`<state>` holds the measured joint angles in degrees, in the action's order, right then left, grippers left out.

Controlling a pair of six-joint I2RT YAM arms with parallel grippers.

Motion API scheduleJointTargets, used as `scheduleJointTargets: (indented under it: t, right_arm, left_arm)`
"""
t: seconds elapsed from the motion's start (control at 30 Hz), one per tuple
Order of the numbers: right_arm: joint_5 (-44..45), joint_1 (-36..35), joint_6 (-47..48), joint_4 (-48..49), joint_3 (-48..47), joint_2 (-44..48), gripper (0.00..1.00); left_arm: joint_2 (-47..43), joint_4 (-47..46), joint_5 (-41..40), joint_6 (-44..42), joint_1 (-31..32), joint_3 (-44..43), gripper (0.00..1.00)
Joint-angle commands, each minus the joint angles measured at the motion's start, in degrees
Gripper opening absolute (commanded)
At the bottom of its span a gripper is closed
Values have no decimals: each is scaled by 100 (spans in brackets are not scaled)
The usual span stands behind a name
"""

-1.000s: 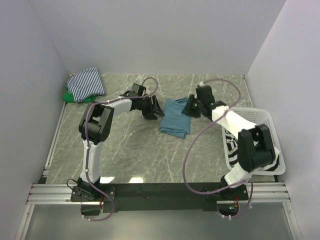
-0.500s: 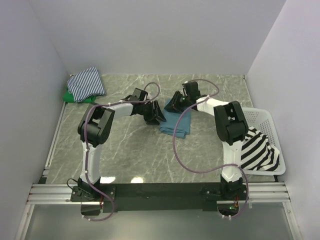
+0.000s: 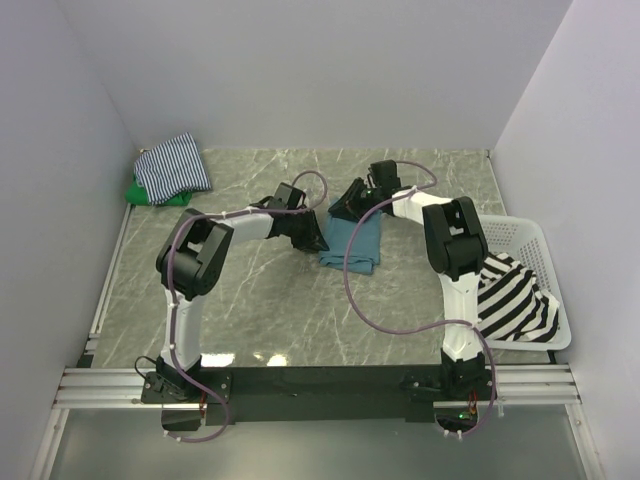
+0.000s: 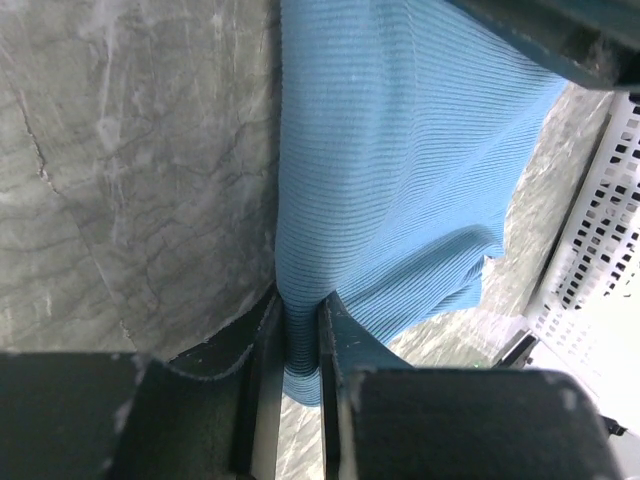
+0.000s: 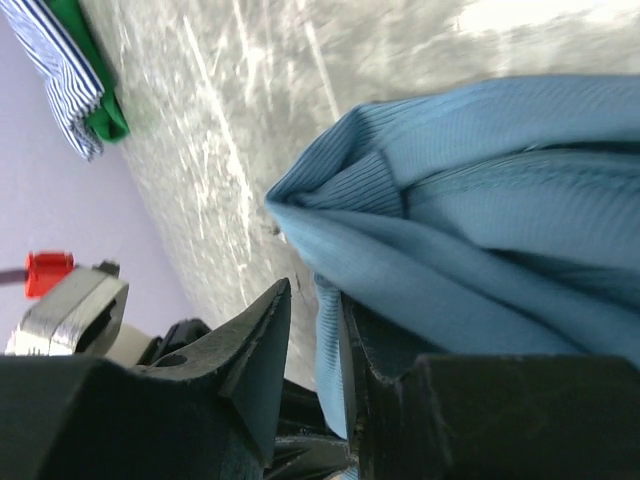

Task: Fold and stack the tank tops
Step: Fold the tank top

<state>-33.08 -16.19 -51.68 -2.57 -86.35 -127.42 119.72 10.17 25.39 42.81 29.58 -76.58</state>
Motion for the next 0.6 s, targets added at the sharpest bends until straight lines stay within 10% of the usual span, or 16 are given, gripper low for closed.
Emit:
scheduleJointTargets:
  t: [0.0,0.57]
  right_arm:
    - [161,133,-211,99,-278,-108,33]
    - [-32,300,-413,1496,109,498,38]
  left_arm:
    - [174,644,-570,-159,153,380,15]
    - [-203,653,-421,-361,223,714,27]
